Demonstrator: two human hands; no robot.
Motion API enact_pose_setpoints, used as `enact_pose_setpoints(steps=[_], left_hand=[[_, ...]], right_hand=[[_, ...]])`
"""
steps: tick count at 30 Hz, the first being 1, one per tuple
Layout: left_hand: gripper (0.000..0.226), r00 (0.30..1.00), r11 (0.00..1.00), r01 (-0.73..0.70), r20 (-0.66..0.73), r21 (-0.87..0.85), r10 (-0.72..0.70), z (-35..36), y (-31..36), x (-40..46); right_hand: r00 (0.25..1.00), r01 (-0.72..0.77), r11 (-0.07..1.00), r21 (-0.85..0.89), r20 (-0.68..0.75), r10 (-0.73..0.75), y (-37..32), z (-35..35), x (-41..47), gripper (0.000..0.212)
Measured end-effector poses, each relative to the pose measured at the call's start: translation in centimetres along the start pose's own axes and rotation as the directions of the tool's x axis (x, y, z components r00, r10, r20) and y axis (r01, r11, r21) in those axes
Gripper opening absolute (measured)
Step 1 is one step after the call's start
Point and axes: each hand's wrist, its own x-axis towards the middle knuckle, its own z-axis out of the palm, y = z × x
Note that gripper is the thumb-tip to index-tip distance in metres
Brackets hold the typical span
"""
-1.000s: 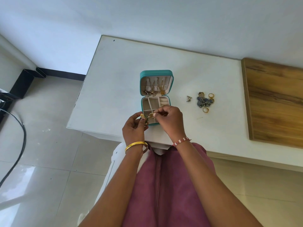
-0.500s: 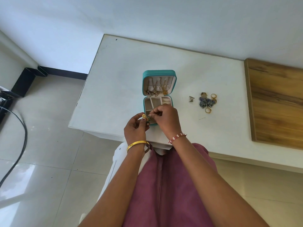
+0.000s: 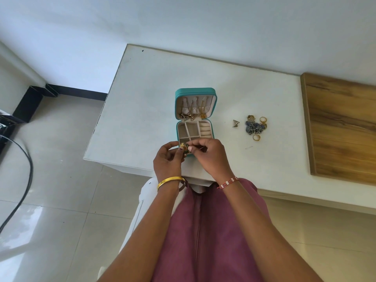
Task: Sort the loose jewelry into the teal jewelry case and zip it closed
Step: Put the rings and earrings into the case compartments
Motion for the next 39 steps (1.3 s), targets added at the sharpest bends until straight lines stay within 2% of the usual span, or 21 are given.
enact_pose_setpoints(steps=[3,6,10,17,25,31,34,39], left_hand=[[0.017,1.0,1.0,-0.013,0.026,0.0,0.013,0.0,0.1,-0.1],[0.018,0.999,1.0,-0.026,0.038,-0.017,0.026,0.1,0.0,-0.1],[0.014,0.999,0.998,-0.009,-0.044,-0.054,0.007,0.2,0.0,0.1],[0.02,0.993,0.996,0.04,-0.111,-0.075,-0.048,0.2,-0.1,0.4],[0.022,0.994,0.995,0.055,-0.094,-0.086,-0.063,0.2,-0.1,0.4],[0.022,0.998,1.0,-0.013,-0.062,0.004,0.013,0.4,0.5,-0.4],[0.027,0.999,0.997,-0.051,-0.004,0.05,0.052,0.8,0.5,-1.1],[0.016,0.988,0.992,-0.077,0.139,0.104,0.062,3.5,0.5,-2.8]], right_hand=[[1.0,-0.009,1.0,0.018,0.006,0.009,-0.1,0.3,-0.2,0.016],[0.998,0.0,1.0,0.017,-0.059,0.001,-0.2,0.2,0.1,0.009],[0.992,0.013,1.0,-0.019,-0.127,-0.016,-0.5,0.1,1.2,0.011],[1.0,0.019,0.983,-0.18,0.012,-0.017,-0.6,1.0,2.4,0.014],[0.998,0.059,0.955,-0.291,-0.019,-0.067,0.5,1.0,2.5,0.011],[0.967,0.136,0.965,-0.225,-0.182,-0.179,1.2,-0.5,1.2,0.009],[0.949,0.08,0.985,-0.152,-0.291,-0.122,3.0,-2.1,0.3,0.011],[0.867,-0.067,0.994,-0.086,-0.498,0.015,6.2,-5.2,0.0,0.01]])
